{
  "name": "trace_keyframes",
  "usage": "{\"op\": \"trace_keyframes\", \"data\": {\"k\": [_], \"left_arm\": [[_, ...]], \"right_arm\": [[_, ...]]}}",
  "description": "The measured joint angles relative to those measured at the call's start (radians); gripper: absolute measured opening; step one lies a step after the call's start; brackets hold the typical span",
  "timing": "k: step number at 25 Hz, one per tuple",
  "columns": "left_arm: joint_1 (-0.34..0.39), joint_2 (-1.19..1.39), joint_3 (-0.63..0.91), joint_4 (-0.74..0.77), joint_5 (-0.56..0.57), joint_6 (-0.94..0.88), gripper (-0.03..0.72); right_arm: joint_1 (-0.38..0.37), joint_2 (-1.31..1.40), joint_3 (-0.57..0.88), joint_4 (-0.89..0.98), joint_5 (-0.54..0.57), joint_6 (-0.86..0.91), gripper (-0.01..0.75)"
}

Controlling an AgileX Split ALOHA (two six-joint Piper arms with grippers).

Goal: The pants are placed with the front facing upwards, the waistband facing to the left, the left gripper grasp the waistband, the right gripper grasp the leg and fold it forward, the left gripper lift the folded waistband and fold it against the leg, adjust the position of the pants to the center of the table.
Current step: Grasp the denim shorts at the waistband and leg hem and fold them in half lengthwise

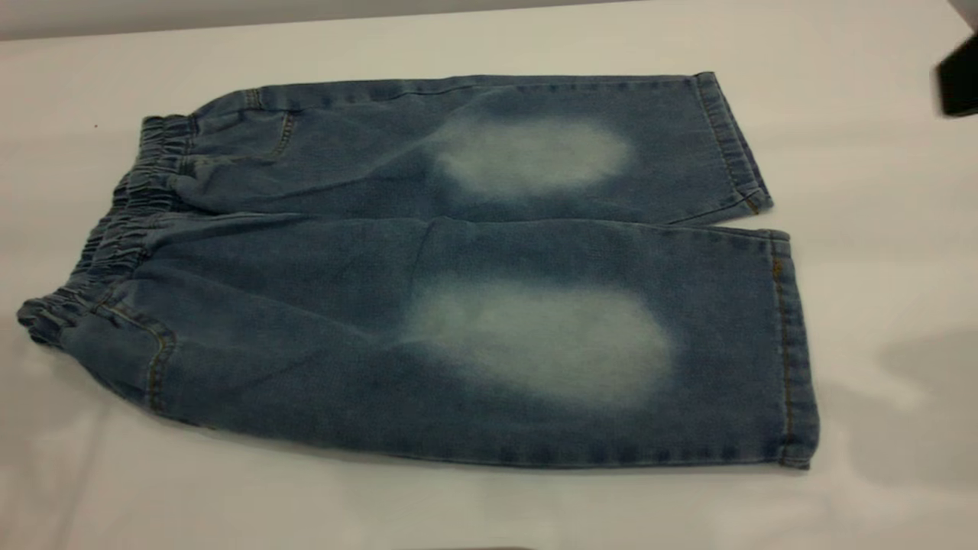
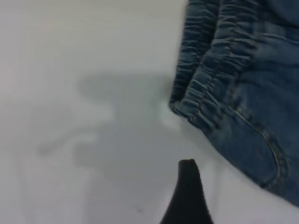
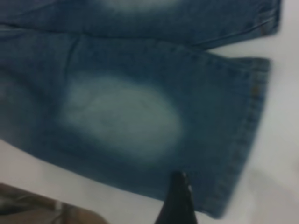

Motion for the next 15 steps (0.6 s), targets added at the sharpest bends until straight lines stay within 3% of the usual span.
{"op": "trace_keyframes", "data": {"k": [8, 15], "left_arm": [[0.000, 0.342, -0.018, -0.039, -0.171, -0.100, 0.516], [-0.009, 0.506, -0.057, -0.086, -0.199, -0.122, 0.516]], "right_arm": [[0.000, 0.186, 0.000, 0.336, -0.032, -0.322, 0.515], [0.000, 0.223, -0.001, 0.495, -0.052, -0.478, 0.515]]}}
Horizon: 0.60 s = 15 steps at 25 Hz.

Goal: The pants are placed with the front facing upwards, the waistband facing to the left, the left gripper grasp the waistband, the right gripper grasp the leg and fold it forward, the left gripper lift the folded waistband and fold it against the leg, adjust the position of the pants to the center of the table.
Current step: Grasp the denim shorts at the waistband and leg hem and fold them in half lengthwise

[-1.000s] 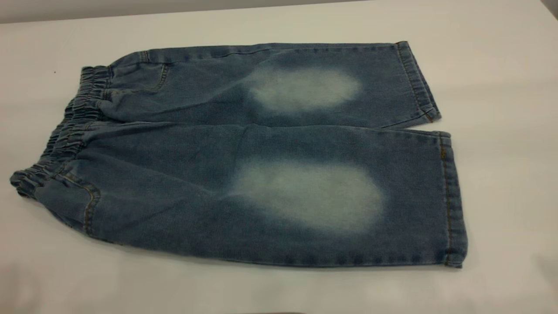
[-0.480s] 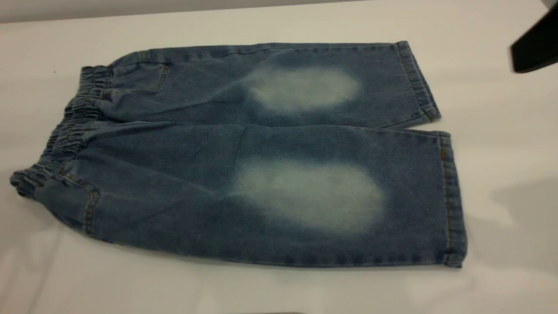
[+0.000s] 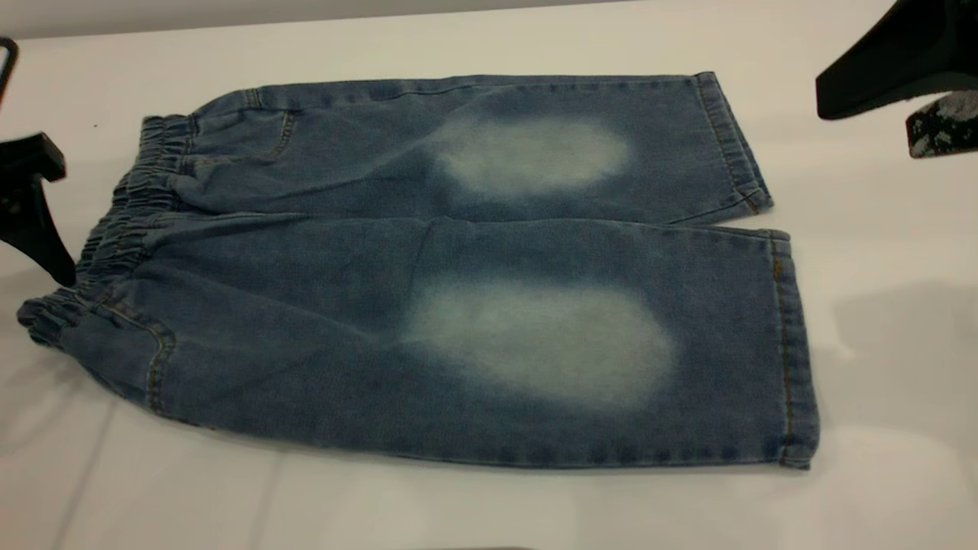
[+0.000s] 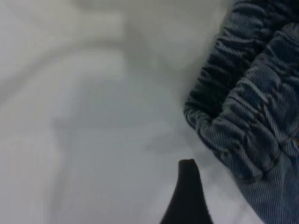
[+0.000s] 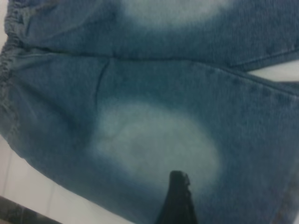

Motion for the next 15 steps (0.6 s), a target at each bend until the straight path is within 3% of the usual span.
{"op": "trace_keyframes", "data": {"k": [15], "left_arm": [[0.000, 0.097, -0.001, -0.006, -0.079, -0.041, 0.516]], "right_arm": [[0.000, 0.000, -0.001, 0.013, -0.030, -0.007, 0.516]]}}
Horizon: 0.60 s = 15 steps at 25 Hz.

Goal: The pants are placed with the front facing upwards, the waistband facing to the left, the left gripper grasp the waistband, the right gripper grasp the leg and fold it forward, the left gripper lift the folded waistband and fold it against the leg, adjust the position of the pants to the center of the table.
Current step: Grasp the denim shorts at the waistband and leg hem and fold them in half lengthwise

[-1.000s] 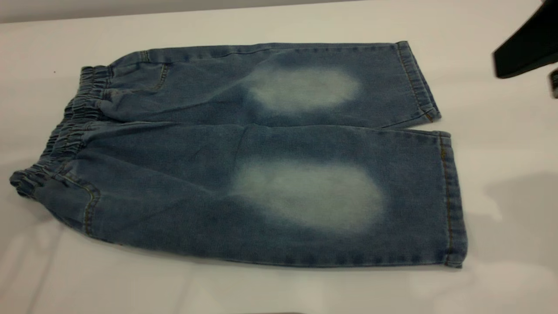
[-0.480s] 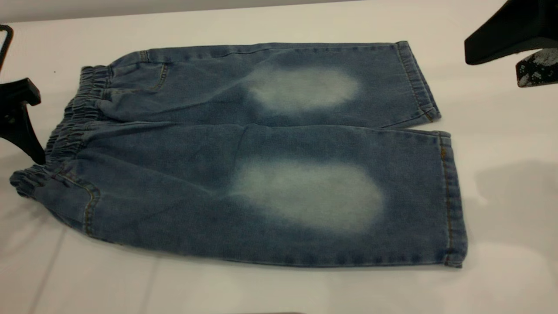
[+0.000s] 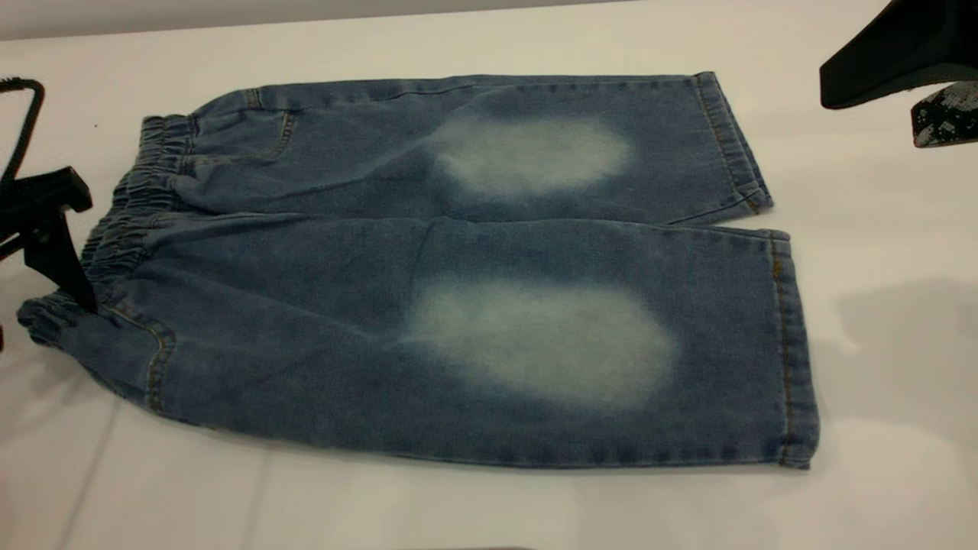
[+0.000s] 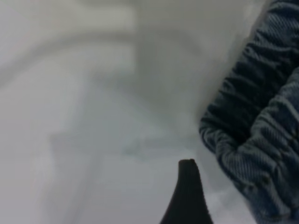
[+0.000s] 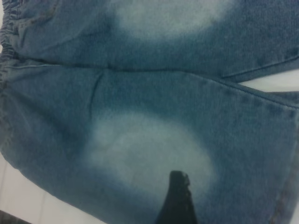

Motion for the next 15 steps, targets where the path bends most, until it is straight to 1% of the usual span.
{"op": "trace_keyframes", "data": {"k": [4, 7, 10, 11, 13, 15], "left_arm": [[0.000, 0.036, -0.002, -0.008, -0.057, 0.000, 0.516], [-0.005, 0.069, -0.003, -0.030, -0.078, 0.003, 0.514], [-0.026, 0.088, -0.005, -0.039, -0.095, 0.018, 0.492], [-0.035, 0.088, -0.006, -0.039, -0.102, 0.019, 0.471], [-0.059, 0.089, -0.006, -0.039, -0.115, 0.019, 0.405], [-0.081, 0.089, -0.006, -0.039, -0.129, 0.018, 0.290]], "right_arm": [[0.000, 0.000, 0.000, 0.001, -0.010, -0.001, 0.516], [0.000, 0.000, 0.000, 0.001, -0.012, -0.003, 0.516], [0.000, 0.000, 0.000, 0.001, -0.013, -0.003, 0.516], [0.000, 0.000, 0.000, 0.001, -0.013, -0.003, 0.516], [0.000, 0.003, 0.000, 0.001, -0.011, -0.003, 0.516], [0.000, 0.023, 0.000, 0.001, 0.012, -0.003, 0.516]]}}
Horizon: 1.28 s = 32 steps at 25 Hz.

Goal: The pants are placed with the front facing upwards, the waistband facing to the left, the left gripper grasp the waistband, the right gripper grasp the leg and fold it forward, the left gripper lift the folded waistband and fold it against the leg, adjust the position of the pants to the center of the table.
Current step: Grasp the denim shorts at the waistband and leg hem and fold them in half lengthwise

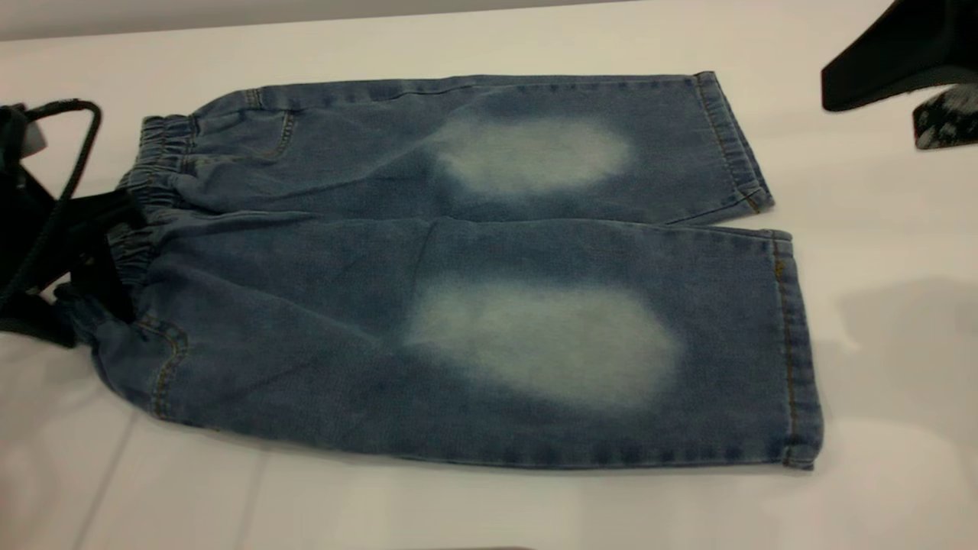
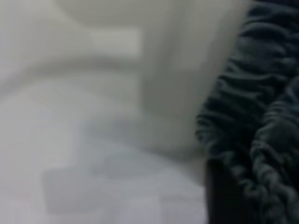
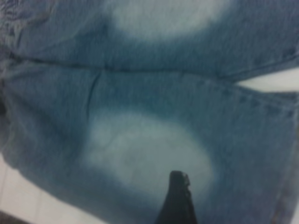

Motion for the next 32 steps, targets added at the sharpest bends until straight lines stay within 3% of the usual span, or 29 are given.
{"op": "trace_keyframes", "data": {"k": [3, 5, 11, 19, 25, 32], "left_arm": [[-0.026, 0.000, -0.013, 0.000, -0.005, -0.002, 0.101], [-0.036, 0.000, -0.027, 0.000, 0.002, -0.002, 0.057], [-0.045, -0.058, -0.071, 0.000, 0.043, 0.008, 0.052], [-0.045, -0.135, -0.073, 0.000, 0.052, 0.053, 0.050], [-0.045, -0.135, -0.073, 0.000, 0.054, 0.054, 0.050], [-0.045, -0.135, -0.073, 0.000, 0.055, 0.054, 0.050]], "right_arm": [[0.016, 0.058, 0.000, 0.000, 0.049, 0.000, 0.516], [0.045, 0.107, -0.001, 0.003, 0.058, 0.006, 0.516], [0.129, 0.281, -0.007, 0.019, 0.058, 0.009, 0.516], [0.132, 0.399, -0.010, -0.053, 0.062, 0.111, 0.514], [0.139, 0.483, -0.010, -0.115, 0.165, 0.158, 0.514], [0.161, 0.570, -0.018, -0.035, 0.090, 0.085, 0.514]]}}
